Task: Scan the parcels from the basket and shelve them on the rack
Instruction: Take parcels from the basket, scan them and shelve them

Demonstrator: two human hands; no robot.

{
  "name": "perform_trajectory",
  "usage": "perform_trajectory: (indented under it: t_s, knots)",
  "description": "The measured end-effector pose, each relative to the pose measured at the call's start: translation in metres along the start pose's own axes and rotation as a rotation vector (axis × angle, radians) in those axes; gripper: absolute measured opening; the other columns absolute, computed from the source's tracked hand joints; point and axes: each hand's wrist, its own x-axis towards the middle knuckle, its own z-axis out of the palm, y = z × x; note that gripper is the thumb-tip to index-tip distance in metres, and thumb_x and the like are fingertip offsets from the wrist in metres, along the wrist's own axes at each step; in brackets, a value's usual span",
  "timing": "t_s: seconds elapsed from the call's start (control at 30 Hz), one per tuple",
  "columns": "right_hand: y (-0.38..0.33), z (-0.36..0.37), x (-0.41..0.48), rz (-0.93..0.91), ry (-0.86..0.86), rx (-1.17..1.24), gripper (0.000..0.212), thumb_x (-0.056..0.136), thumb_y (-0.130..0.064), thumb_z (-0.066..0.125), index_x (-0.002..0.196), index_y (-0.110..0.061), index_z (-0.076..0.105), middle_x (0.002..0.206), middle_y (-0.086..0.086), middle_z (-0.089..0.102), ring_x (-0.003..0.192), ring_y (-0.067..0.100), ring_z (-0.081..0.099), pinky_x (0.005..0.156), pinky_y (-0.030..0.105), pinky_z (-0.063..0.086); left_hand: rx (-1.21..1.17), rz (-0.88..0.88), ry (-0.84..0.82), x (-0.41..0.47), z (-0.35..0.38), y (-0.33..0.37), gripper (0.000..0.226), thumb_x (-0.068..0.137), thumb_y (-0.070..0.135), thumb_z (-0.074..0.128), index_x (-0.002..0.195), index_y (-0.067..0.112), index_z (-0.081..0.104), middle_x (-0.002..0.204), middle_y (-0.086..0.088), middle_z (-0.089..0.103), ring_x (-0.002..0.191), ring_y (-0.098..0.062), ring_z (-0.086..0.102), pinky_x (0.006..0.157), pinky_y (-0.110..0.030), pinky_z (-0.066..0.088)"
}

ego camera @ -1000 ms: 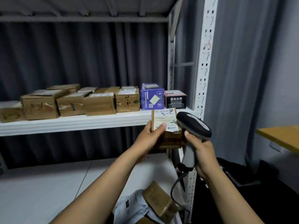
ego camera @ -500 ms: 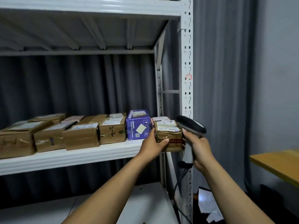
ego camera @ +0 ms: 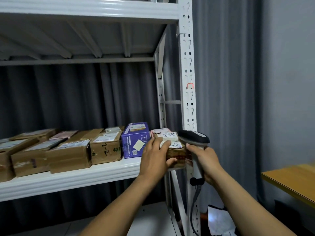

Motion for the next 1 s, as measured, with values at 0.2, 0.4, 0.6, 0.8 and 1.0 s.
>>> perform_trajectory:
  t_s: [0.2,0.4,0.6,0.8,1.0]
  knots:
    - [-0.012,-0.025,0.0,-0.026,0.01,-0.034,0.011,0.091,-0.009,0.064,0.094,0.002,0.065,0.081,0.018,0.062,0.071,0.029,0.062,0.065,0.035,0.052,0.169,0.043,-0.071,0.026,-0.002,-0.005,0.063,0.087,0.06,0.052,0.138,0.025,0.043,0.139,-0.004,0.046,0.133,-0.026,0.034,0.115,-0.041,0.019]
    - [-0.016,-0.033,0.005,0.013,-0.059,-0.26,0.017,0.088,-0.01,0.066,0.097,0.005,0.064,0.076,0.017,0.063,0.063,0.027,0.063,0.064,0.038,0.056,0.412,0.026,-0.194,0.052,-0.002,-0.01,0.064,0.087,0.065,0.048,0.136,0.023,0.044,0.139,-0.008,0.05,0.141,-0.029,0.026,0.118,-0.05,0.003]
    - [-0.013,-0.025,0.003,-0.002,-0.075,-0.492,0.013,0.084,-0.012,0.067,0.087,0.0,0.066,0.07,0.013,0.065,0.054,0.025,0.062,0.058,0.036,0.056,0.432,-0.015,-0.231,0.064,0.006,-0.012,0.062,0.09,0.061,0.046,0.136,0.021,0.042,0.142,-0.01,0.047,0.139,-0.03,0.029,0.118,-0.051,0.007]
    - [-0.015,-0.022,-0.009,-0.032,-0.044,-0.599,0.009,0.086,-0.013,0.065,0.083,-0.004,0.064,0.07,0.011,0.065,0.048,0.019,0.056,0.044,0.024,0.049,0.412,-0.019,-0.238,0.065,0.005,-0.017,0.063,0.09,0.059,0.048,0.137,0.018,0.04,0.143,-0.01,0.045,0.139,-0.03,0.028,0.117,-0.051,0.011]
    - [-0.016,-0.02,-0.034,-0.017,-0.036,-0.574,0.01,0.085,-0.015,0.067,0.08,-0.008,0.064,0.065,0.01,0.064,0.05,0.022,0.056,0.05,0.029,0.047,0.361,0.02,-0.15,0.027,-0.012,-0.027,0.057,0.089,0.048,0.056,0.135,0.018,0.044,0.148,-0.01,0.037,0.141,-0.029,0.025,0.118,-0.048,0.01]
